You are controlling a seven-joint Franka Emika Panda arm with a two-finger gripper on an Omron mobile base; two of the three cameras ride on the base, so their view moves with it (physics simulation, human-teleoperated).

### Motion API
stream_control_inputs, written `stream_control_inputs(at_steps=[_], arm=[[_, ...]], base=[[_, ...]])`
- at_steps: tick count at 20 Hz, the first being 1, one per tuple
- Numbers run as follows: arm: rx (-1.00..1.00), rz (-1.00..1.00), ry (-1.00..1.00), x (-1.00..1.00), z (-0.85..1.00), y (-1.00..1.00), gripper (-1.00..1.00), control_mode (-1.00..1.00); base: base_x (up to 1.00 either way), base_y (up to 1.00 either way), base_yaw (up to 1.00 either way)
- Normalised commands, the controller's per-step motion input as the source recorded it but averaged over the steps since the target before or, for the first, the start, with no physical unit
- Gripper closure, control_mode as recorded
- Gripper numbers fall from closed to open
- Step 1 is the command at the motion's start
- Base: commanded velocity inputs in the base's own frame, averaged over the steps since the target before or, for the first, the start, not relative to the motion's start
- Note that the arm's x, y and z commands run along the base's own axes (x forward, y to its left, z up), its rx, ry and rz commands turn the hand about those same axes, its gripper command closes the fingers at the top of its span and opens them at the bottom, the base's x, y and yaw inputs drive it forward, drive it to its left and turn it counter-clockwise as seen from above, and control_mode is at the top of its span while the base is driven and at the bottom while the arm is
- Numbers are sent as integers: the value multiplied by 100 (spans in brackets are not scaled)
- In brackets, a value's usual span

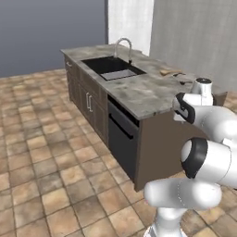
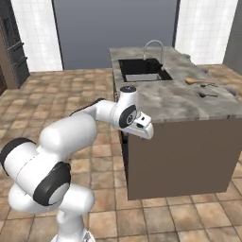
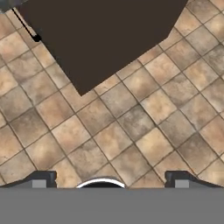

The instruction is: Pick up the metallic utensils from the counter and place them in the open drawer. Make sure not to pick up any wooden utensils.

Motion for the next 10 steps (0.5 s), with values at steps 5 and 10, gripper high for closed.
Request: stream_control_inputs(at_steps=[5, 10], arm=[[0, 0, 0, 0, 0, 0, -100, 100], [0, 0, 0, 0, 0, 0, -100, 100]], base=[[100, -100, -16], [100, -100, -13]])
